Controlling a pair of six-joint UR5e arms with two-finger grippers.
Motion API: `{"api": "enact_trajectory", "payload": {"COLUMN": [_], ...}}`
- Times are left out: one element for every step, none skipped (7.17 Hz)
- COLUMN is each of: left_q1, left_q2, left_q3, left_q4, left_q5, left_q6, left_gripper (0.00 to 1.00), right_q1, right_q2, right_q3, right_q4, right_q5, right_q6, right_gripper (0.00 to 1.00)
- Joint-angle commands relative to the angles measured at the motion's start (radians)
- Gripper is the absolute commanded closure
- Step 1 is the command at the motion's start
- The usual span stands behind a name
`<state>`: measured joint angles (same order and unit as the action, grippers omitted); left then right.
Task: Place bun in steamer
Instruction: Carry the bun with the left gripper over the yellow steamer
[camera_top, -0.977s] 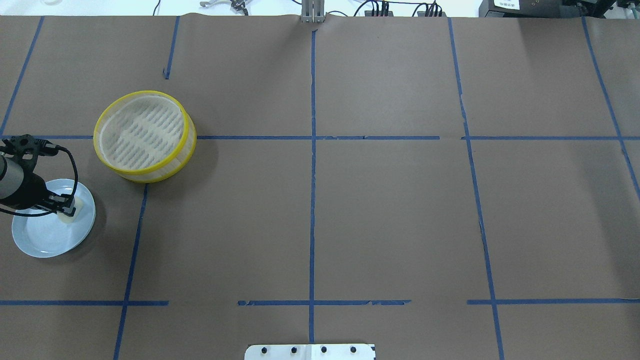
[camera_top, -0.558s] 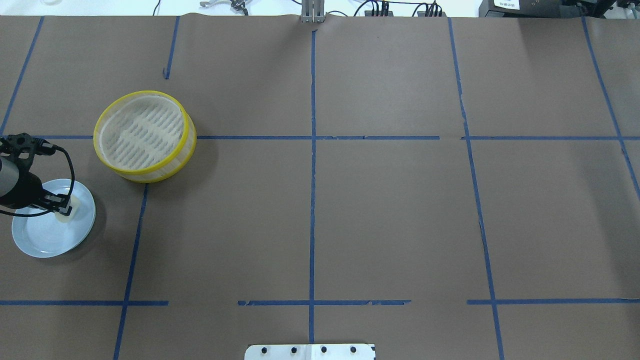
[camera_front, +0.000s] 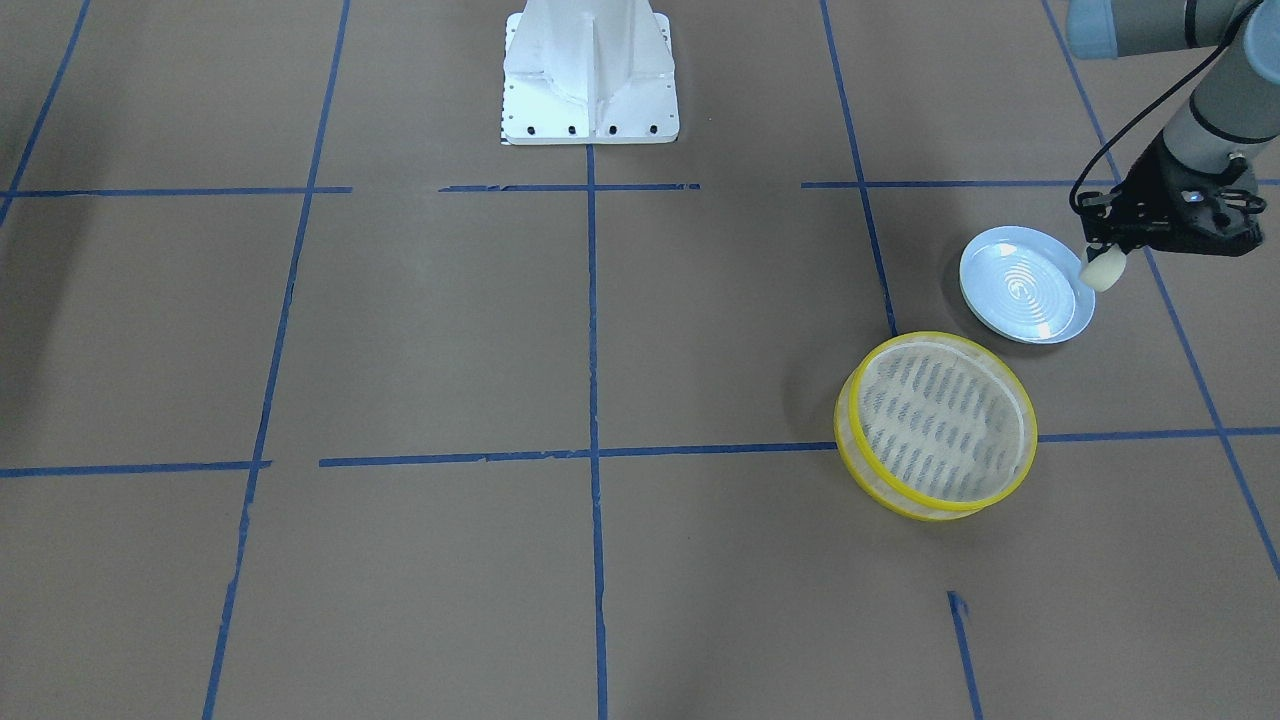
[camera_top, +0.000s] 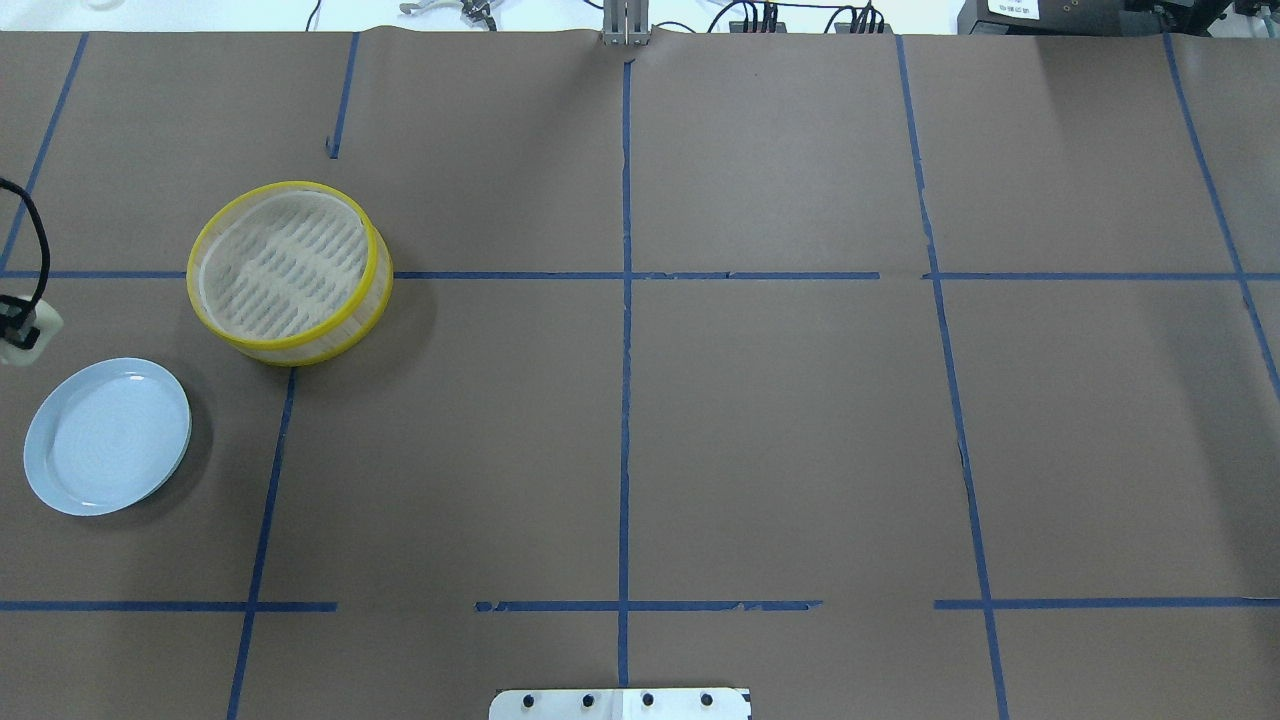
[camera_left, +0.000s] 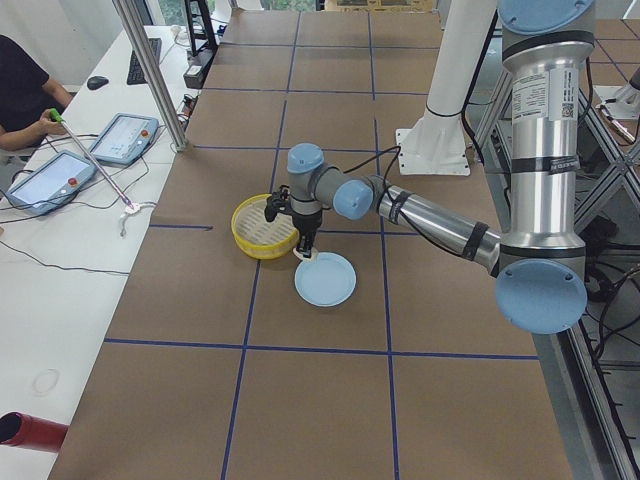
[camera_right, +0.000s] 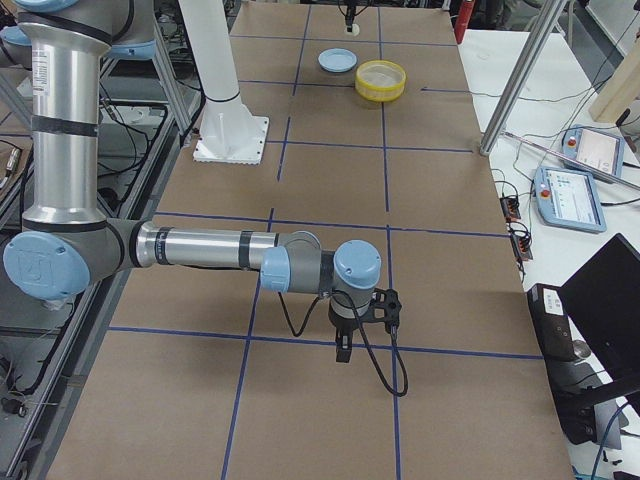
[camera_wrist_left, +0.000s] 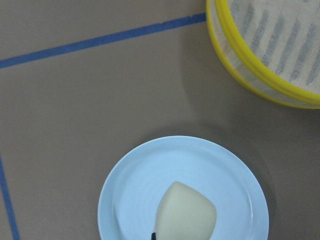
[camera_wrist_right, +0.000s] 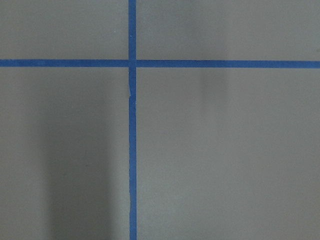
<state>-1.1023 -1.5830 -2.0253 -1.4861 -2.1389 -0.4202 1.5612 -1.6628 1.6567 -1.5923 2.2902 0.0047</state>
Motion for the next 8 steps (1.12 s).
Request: {"api": "enact_trajectory", "payload": {"left_q1": [-0.047,-0.044,-0.024,0.052,0.111,0.125,0.128,0.134], "left_q2": [-0.273,-0.387,-0.437,-0.469,-0.463,-0.465,-0.460,-0.456], "left_q3": [0.020,0.095,0.161,0.250,0.296,0.357,0.406,0.436], "left_q4": [0.304,0.334,0.313,0.249,0.143,0.063,0.012,-0.020], "left_q5": [0.002,-0.009,-0.039,-0.064,-0.058,-0.058,-0.056,-0.056], "left_q6": [0.035,0.029,0.018,-0.017,-0.093,-0.112,-0.115,-0.115], "left_gripper": [0.72,0.72,0.72,0.72,0.72,0.72,0.72,0.72], "right_q1": [0.000,0.000,0.000,0.000,0.000,0.000,0.000,0.000], "right_q2": [0.000,0.000,0.000,0.000,0.000,0.000,0.000,0.000], "right_q3": [0.000,0.000,0.000,0.000,0.000,0.000,0.000,0.000], "right_q4": [0.000,0.000,0.000,0.000,0.000,0.000,0.000,0.000], "right_q5": [0.000,0.000,0.000,0.000,0.000,0.000,0.000,0.000], "right_q6": [0.000,0.000,0.000,0.000,0.000,0.000,0.000,0.000], "right_gripper": [0.00,0.00,0.00,0.00,0.00,0.00,0.00,0.00]}}
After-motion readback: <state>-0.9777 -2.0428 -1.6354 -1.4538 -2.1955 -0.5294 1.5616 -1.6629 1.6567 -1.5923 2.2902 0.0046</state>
